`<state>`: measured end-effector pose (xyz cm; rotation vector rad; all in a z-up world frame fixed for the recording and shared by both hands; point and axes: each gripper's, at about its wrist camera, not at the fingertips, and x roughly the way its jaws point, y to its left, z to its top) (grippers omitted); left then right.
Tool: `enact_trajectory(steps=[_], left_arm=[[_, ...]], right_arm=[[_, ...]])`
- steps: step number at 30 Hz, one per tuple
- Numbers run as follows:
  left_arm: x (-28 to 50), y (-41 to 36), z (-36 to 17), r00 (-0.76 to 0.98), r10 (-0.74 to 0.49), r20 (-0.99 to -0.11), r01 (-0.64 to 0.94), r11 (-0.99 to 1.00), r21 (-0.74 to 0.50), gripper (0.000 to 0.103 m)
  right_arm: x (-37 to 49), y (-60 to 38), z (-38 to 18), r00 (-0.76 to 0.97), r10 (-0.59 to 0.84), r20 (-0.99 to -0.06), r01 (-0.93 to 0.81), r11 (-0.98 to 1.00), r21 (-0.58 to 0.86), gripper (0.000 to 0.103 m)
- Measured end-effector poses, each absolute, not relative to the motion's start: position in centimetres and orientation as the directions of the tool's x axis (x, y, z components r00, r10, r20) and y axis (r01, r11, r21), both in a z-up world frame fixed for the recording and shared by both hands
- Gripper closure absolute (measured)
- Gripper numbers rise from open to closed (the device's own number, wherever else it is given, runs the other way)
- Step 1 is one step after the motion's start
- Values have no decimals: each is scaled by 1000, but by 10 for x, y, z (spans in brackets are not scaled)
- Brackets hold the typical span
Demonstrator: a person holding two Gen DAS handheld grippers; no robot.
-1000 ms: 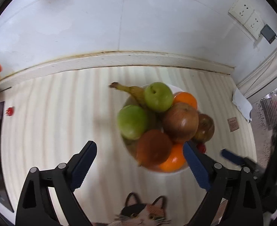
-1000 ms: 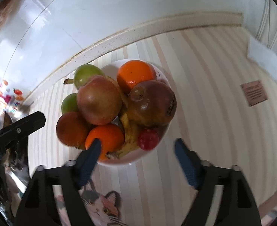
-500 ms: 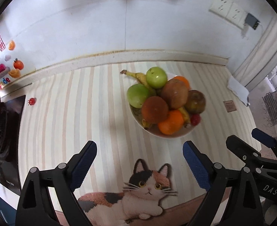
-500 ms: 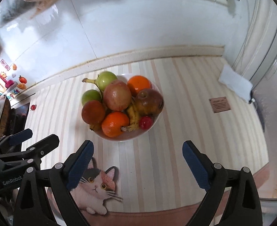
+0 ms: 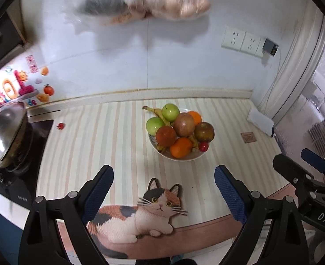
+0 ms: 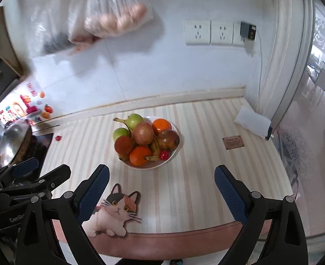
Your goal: Organize fruits
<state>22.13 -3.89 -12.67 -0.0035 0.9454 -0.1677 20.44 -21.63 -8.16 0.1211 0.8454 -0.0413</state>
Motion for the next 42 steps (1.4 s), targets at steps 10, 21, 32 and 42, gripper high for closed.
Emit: enact_trajectory(steps=[10, 21, 32, 42], left_arm=[[137, -41, -78, 667, -73, -741, 51, 997, -53, 9], [77, -37, -53, 672, -33, -740, 13, 999, -32, 9], [87, -25, -63, 634, -3, -773, -12, 1000, -14, 9], [107, -21, -74, 624, 7, -781, -11, 1000, 0, 9]], right_arm=[[124, -215, -37, 719, 54, -693, 4, 997, 81, 3], [60, -212, -1, 730, 80, -678, -37, 996, 78, 3], [71, -205, -9, 703, 75, -707, -25, 996, 81, 3], [100, -204, -28, 682, 66, -729, -3, 996, 88, 3]])
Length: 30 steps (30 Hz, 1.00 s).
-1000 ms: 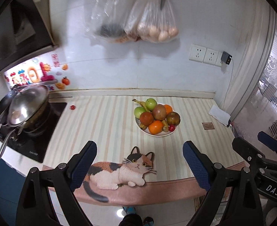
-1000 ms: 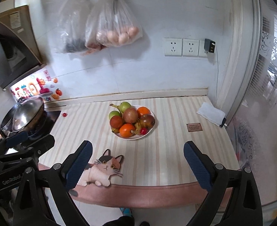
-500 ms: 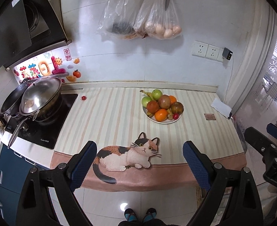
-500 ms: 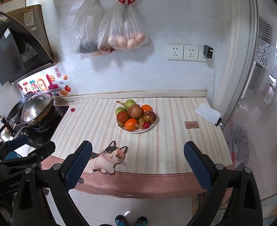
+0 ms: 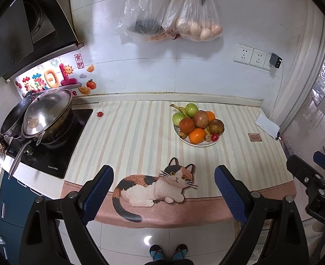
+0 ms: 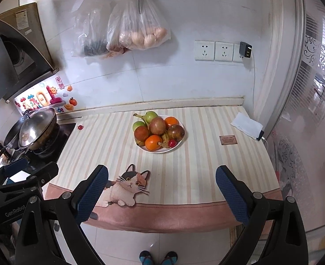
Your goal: Organize fruits
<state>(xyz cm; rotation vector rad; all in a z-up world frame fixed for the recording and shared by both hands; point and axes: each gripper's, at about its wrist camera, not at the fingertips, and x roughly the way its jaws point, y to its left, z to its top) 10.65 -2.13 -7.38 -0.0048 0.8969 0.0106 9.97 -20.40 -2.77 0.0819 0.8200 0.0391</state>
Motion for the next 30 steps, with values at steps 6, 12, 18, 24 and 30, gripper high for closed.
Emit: enact_trajectory(steps=[6, 12, 18, 24, 30], left_arm=[[109, -20, -76, 622, 9, -783, -13, 1000, 1, 9], [109, -19, -76, 623, 6, -782, -11, 1000, -2, 8], [107, -20, -75, 632, 2, -775, -15, 1000, -9, 3], [103, -21, -73, 636, 3, -772, -21, 1000, -14, 3], [103, -20, -73, 640, 3, -769, -19, 1000, -12, 3]], right_arm=[[105, -204, -37, 669, 59, -741, 6, 996, 84, 3], [106, -204, -41, 663, 59, -746, 7, 996, 84, 3], [105, -202, -42, 665, 64, -744, 3, 996, 89, 3], [103, -200, -41, 664, 65, -745, 2, 996, 89, 3], [103, -200, -41, 666, 62, -743, 5, 996, 87, 3]])
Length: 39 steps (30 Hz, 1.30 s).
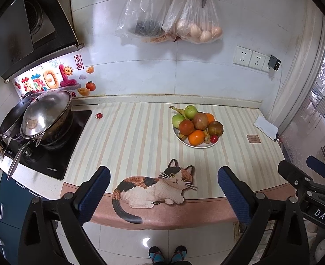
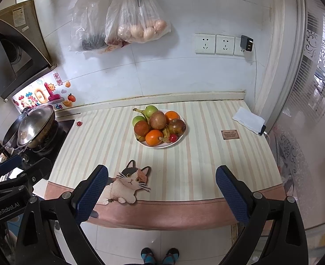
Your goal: Organize fruits
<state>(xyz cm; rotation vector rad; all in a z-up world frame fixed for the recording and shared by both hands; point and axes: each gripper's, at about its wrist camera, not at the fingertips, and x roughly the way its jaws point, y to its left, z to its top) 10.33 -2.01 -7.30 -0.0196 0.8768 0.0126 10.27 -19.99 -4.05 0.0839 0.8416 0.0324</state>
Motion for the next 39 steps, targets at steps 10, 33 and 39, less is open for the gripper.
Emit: enact_trajectory(steps=[10, 33, 39], left_arm=[[100, -21, -71, 642, 10, -767, -26, 1000, -9, 3], [96, -23, -68, 646, 23, -763, -29, 1000, 5, 3], [96, -24, -68, 649, 26, -761, -35, 999, 5, 3]], right_arm=[[102, -199, -38, 668, 60, -742, 6, 996, 86, 3], [100, -202, -34, 677, 51, -734, 9, 997, 77, 3], [100, -202, -33, 680, 48, -732, 8, 997, 73, 3]])
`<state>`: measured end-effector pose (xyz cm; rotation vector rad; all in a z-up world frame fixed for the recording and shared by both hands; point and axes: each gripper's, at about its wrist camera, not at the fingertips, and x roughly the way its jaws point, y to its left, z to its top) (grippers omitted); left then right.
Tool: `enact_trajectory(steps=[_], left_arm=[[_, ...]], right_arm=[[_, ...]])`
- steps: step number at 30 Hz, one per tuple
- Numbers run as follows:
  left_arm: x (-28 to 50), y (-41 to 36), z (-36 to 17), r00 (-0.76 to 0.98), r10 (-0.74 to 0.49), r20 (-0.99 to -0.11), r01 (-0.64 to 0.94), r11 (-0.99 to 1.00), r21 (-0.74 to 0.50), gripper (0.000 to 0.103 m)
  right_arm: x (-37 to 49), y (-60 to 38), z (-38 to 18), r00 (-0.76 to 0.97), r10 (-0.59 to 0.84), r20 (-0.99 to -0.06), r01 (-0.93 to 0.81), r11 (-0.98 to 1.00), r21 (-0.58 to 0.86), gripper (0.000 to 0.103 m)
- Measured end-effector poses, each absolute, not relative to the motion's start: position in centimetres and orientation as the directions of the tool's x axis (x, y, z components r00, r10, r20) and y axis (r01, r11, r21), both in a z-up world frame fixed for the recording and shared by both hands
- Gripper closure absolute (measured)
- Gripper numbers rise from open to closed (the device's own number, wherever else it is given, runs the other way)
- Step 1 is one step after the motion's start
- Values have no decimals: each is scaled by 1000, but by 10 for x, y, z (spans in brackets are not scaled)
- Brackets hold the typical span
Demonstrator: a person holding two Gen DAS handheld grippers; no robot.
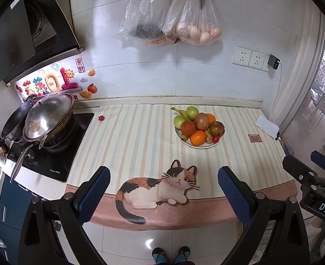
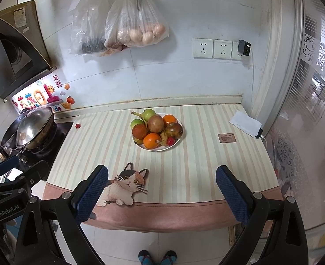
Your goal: Organize fruits
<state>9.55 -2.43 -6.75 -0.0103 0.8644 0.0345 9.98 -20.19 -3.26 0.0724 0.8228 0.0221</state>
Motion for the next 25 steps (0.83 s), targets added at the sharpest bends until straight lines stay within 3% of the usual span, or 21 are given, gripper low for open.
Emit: enact_trajectory(steps=[25], left_arm=[[90, -18, -62, 655, 25, -756, -38, 999, 1, 3]], right_arm=[[96, -198, -29, 685, 72, -725, -20, 997, 80, 3]])
